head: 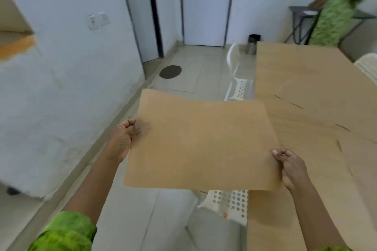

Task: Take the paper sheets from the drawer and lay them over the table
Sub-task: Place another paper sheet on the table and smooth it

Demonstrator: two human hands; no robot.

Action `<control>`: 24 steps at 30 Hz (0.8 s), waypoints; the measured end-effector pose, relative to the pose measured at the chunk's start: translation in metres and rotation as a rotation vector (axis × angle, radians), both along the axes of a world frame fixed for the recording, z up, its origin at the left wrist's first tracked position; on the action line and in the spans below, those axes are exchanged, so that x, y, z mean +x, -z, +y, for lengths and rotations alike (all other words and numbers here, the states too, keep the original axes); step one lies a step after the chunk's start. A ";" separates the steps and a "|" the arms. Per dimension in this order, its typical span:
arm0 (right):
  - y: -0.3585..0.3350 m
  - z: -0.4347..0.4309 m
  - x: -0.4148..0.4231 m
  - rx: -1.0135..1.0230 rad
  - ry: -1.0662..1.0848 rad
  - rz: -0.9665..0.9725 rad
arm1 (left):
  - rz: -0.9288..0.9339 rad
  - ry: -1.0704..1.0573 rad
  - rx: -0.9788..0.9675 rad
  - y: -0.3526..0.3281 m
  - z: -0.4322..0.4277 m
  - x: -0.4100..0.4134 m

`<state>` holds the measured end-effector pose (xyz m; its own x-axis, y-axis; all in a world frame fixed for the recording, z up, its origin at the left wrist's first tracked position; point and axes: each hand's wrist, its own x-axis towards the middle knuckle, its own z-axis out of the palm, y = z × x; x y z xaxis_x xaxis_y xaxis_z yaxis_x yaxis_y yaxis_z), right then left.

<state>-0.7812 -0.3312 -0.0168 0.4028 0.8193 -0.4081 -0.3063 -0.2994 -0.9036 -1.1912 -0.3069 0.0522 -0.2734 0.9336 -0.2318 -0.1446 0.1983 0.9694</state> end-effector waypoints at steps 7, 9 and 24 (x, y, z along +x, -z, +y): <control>0.003 -0.057 -0.025 -0.037 0.391 0.003 | -0.007 0.393 0.003 -0.004 0.111 0.018; 0.005 -0.075 -0.029 -0.045 0.504 0.015 | -0.010 0.532 0.002 -0.002 0.138 0.041; 0.033 -0.139 -0.025 -0.110 1.201 0.130 | 0.122 1.195 -0.050 0.023 0.234 0.280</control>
<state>-0.8065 -0.4704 -0.0499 0.8331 -0.0898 -0.5458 -0.5280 0.1647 -0.8331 -0.9107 -0.0726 0.0295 0.7364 0.6027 -0.3075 0.2483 0.1819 0.9514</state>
